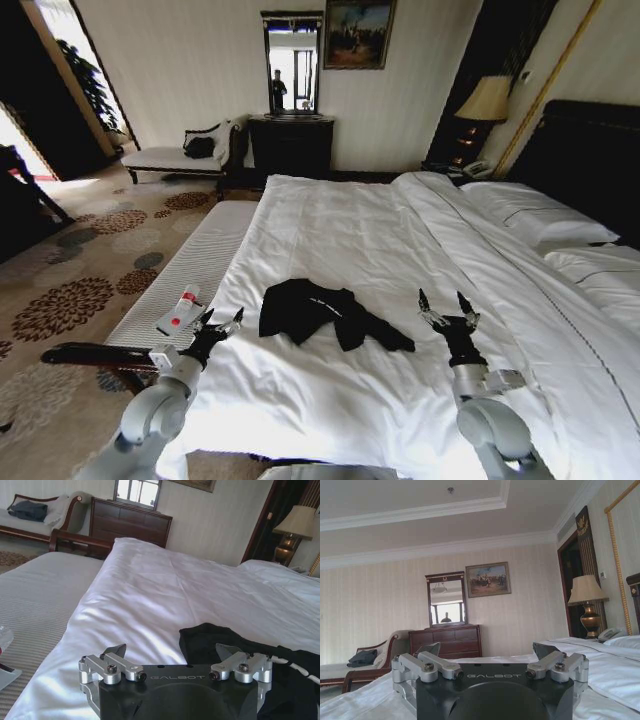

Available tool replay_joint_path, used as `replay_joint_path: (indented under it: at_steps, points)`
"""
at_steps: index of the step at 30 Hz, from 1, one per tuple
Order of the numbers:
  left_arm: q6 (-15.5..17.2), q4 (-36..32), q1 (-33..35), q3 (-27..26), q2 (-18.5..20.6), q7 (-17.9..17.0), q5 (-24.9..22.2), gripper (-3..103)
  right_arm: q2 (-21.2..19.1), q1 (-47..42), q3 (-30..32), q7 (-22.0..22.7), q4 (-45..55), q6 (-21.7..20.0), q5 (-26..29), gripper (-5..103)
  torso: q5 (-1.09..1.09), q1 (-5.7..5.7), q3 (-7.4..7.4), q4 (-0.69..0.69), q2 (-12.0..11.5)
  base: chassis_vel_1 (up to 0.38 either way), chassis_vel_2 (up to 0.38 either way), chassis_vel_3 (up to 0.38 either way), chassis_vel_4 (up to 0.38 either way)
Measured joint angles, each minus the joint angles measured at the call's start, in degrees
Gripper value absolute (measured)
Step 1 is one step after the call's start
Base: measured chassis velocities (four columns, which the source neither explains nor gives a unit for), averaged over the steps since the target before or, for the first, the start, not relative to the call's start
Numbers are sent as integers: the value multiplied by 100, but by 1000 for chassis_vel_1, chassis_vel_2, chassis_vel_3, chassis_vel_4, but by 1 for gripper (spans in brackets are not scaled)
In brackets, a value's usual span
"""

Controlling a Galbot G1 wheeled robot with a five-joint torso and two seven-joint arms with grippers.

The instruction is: Fold the clothes on the bed.

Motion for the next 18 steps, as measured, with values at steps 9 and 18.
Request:
replay_joint_path:
  at_steps: [9, 18]
  points:
    - [308, 1427, -1035, 440, 433, 709, -1326, 100, -317, 373, -285, -4, -405, -90, -20, 100, 1, 0, 0, 7, 0, 0, 0, 0, 0]
    - [20, 2708, -2260, 1165, 107, 1169, -2390, 100, -293, 361, -290, 12, -529, -113, -61, 100, 1, 0, 0, 1, 0, 0, 0, 0, 0]
